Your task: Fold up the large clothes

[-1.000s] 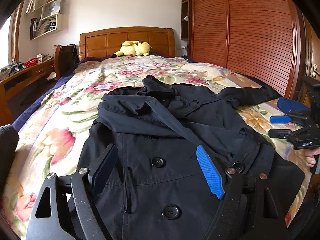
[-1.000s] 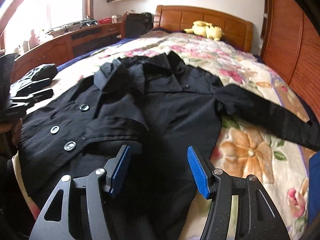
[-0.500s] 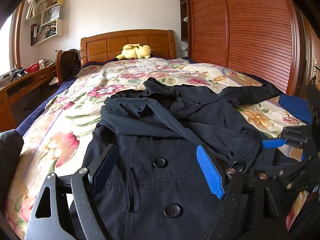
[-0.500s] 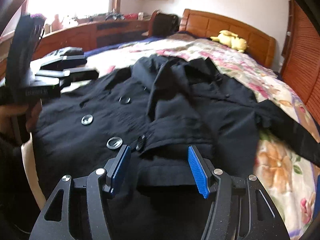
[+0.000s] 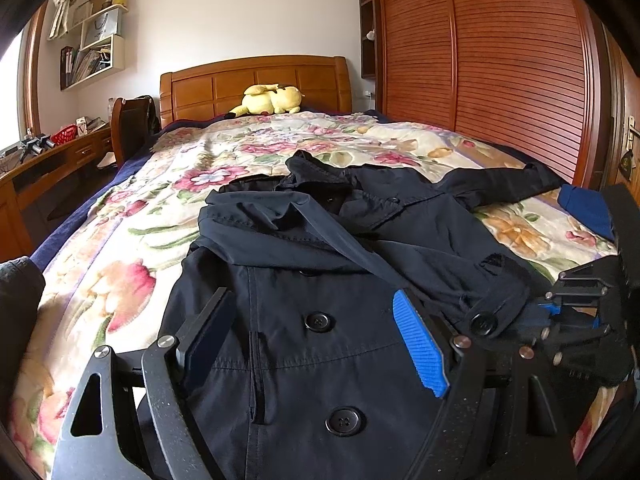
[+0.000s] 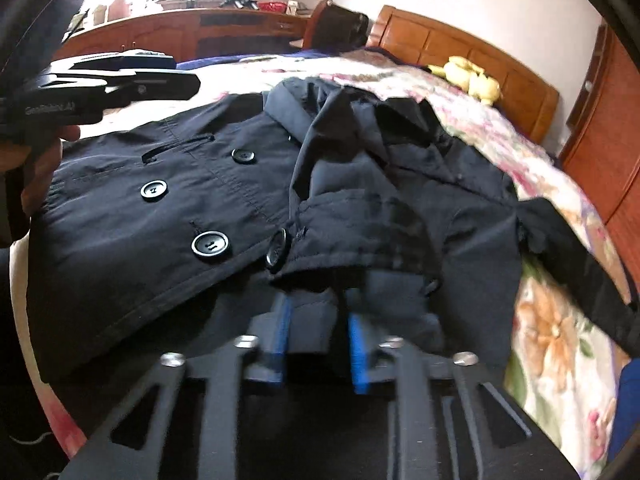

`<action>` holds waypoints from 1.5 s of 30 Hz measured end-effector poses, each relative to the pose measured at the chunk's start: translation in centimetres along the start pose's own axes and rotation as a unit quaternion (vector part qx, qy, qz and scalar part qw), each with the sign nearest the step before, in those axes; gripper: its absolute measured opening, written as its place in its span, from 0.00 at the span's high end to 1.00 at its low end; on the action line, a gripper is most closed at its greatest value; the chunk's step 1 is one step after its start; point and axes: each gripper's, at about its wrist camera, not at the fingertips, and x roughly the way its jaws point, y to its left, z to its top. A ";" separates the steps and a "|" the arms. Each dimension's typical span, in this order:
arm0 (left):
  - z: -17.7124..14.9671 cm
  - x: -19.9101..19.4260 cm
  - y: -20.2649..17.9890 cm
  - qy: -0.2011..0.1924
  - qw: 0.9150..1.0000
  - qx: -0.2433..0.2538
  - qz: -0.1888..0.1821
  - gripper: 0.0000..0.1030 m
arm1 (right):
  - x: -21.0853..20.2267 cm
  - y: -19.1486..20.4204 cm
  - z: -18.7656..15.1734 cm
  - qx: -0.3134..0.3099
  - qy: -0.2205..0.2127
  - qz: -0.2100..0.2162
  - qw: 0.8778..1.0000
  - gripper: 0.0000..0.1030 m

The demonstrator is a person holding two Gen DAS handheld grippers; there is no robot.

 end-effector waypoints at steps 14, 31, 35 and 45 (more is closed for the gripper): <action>-0.2 0.2 -0.2 0.002 1.000 0.001 0.002 0.21 | -4.2 -7.0 -0.3 0.142 -0.077 -0.066 0.985 0.94; -0.2 1.1 0.0 0.010 1.000 0.002 -0.003 0.21 | 0.6 -11.8 2.4 0.203 -0.059 -0.117 0.970 0.94; -0.1 1.2 0.1 0.012 1.000 -0.004 -0.008 0.21 | 1.6 -13.3 2.1 0.242 -0.037 -0.123 0.962 0.61; -0.1 1.4 -0.8 0.015 1.000 0.007 -0.010 0.21 | 3.0 -13.6 1.5 0.234 -0.006 -0.110 0.966 0.44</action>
